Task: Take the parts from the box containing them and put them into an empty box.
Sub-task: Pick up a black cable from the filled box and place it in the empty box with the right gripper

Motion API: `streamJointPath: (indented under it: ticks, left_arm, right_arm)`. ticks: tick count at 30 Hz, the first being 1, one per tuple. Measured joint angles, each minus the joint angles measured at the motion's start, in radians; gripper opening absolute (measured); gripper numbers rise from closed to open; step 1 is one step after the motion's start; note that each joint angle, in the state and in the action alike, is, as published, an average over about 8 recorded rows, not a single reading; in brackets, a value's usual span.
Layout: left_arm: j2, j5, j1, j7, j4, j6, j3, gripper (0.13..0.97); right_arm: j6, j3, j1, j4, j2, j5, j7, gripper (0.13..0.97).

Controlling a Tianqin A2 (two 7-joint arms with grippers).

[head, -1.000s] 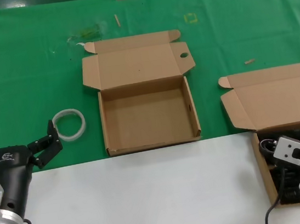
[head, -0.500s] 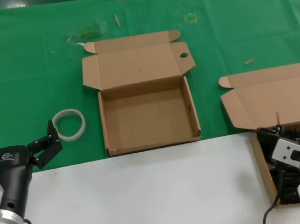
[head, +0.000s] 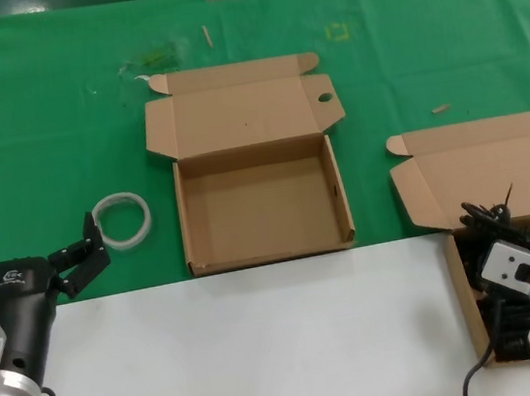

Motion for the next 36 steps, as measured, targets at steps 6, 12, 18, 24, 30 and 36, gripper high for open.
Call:
streamJointPath:
  ticks: [6,12,18,24,30,36]
  left_arm:
    - [0.0,0.0,0.0,0.0,0.0,0.0,0.0,0.966]
    - [0.0,0.0,0.0,0.0,0.0,0.0,0.0,0.966]
    - [0.0,0.0,0.0,0.0,0.0,0.0,0.0,0.966]
    - [0.0,0.0,0.0,0.0,0.0,0.0,0.0,0.966]
    - [0.0,0.0,0.0,0.0,0.0,0.0,0.0,0.966]
    - [0.0,0.0,0.0,0.0,0.0,0.0,0.0,0.966]
  right_arm:
    - [0.054,-0.024,-0.023,0.116,0.0,0.0,-0.012,0.148]
    - [0.123,-0.079,-0.047,0.254,0.0,0.0,-0.012,0.148]
    - [0.158,-0.173,-0.047,0.358,0.0,0.0,0.058,0.148]
    - [0.139,-0.345,-0.005,0.4,0.0,0.0,0.286,0.148]
    - [0.039,-0.552,0.097,0.349,0.001,0.0,0.561,0.148]
    - [-0.088,-0.704,0.202,0.212,0.002,0.0,0.766,0.148]
